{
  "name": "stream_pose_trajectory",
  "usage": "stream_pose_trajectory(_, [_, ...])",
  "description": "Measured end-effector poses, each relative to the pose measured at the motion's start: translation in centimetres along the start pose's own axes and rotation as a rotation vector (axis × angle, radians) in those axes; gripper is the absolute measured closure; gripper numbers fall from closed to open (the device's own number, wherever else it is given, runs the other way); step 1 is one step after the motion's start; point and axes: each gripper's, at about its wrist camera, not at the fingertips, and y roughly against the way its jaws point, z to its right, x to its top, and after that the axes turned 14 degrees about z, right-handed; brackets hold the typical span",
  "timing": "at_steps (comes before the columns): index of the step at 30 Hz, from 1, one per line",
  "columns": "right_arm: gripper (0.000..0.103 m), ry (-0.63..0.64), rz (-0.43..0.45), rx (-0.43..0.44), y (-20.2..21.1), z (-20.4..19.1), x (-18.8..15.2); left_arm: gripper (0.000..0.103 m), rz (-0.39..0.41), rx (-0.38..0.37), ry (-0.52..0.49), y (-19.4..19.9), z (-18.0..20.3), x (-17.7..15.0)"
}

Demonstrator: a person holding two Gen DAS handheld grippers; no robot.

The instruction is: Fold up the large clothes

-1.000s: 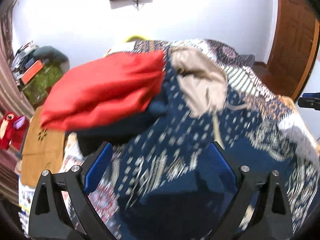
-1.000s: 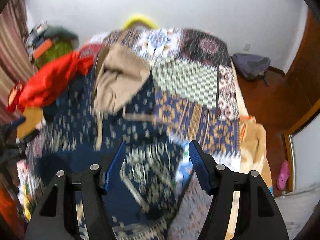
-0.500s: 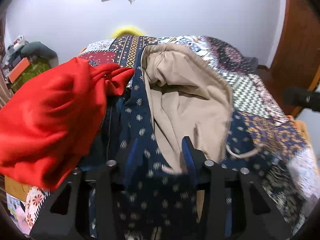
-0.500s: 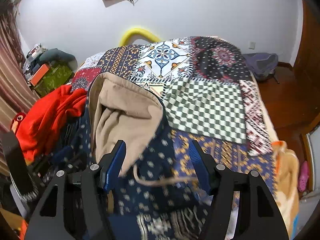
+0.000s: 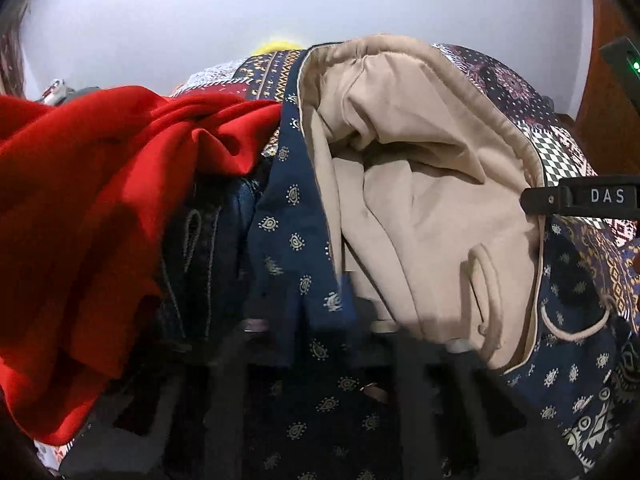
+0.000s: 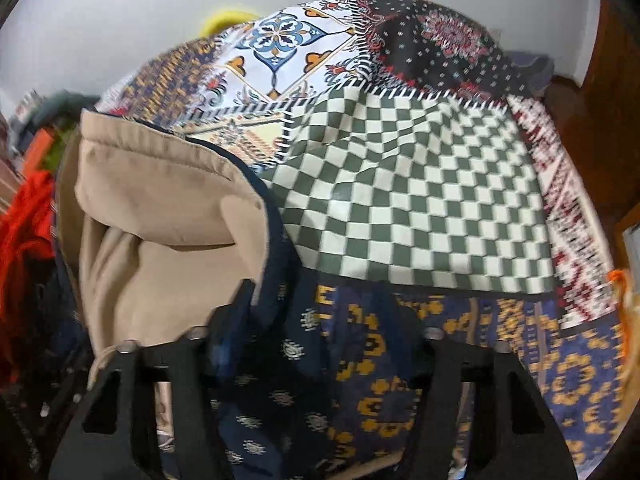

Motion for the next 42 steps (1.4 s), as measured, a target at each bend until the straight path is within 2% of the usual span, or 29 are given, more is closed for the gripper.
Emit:
stream_pose_trajectory(1, [0.081,-0.014,-0.005,0.023,0.0,-0.1,0.0,0.094,0.000,-0.009,0.010,0.0,-0.3,-0.1])
stream_pose_trajectory(2, [0.090,-0.018,-0.007,0.038,0.3,-0.2,0.0,0.096,0.002,-0.009,0.013,0.0,-0.4,0.0])
stream_pose_trajectory(4, [0.094,0.019,0.005,0.024,1.2,-1.2,0.0,0.096,0.001,-0.017,0.031,0.4,-0.8,0.2])
stream_pose_trajectory(6, [0.095,0.052,0.034,0.022,2.9,-2.0,-0.1,0.097,-0.004,-0.041,0.061,1.1,-1.2,0.5])
stream_pose_trajectory(9, [0.097,0.052,0.092,0.069,6.7,-2.4,-0.1,0.099,0.001,-0.103,0.134,3.3,-2.1,1.0])
stream_pose_trajectory(14, [0.097,0.091,0.140,0.138,12.7,-3.2,-0.5,0.099,0.038,-0.192,0.150,8.7,-2.3,1.1])
stream_pose_trajectory(20, [0.097,0.171,0.173,0.194,19.3,-5.0,-4.0,0.099,0.069,-0.256,0.144,15.5,-3.2,-0.2])
stream_pose_trajectory(24, [0.097,0.198,0.155,0.214,22.0,-5.2,-7.6,0.099,0.026,-0.276,0.172,18.5,-5.0,-3.0])
stream_pose_trajectory(29, [0.097,0.222,0.123,0.162,22.5,-4.4,-11.4,0.099,-0.055,-0.271,0.213,20.3,-7.1,-7.9])
stream_pose_trajectory(32, [0.097,0.210,0.101,0.096,21.6,-2.9,-13.2,0.099,-0.124,-0.261,0.216,20.1,-7.5,-11.0])
stream_pose_trajectory(34, [0.097,0.198,0.049,0.043,20.2,-1.5,-14.1,0.097,-0.176,-0.248,0.214,19.3,-7.3,-12.8])
stream_pose_trajectory(37, [0.096,0.166,-0.010,0.013,19.2,0.2,-15.3,0.091,-0.194,-0.239,0.204,19.1,-7.0,-14.1])
stream_pose_trajectory(39, [0.088,0.166,-0.031,0.008,19.4,0.5,-15.9,0.075,-0.177,-0.213,0.169,19.5,-6.9,-13.6])
stream_pose_trajectory(41, [0.073,0.159,-0.035,0.013,19.9,0.5,-16.2,0.062,-0.164,-0.204,0.145,19.9,-6.9,-13.2])
stream_pose_trajectory(42, [0.069,0.160,-0.025,0.011,20.3,0.3,-16.2,0.059,-0.158,-0.203,0.137,20.2,-7.2,-13.0])
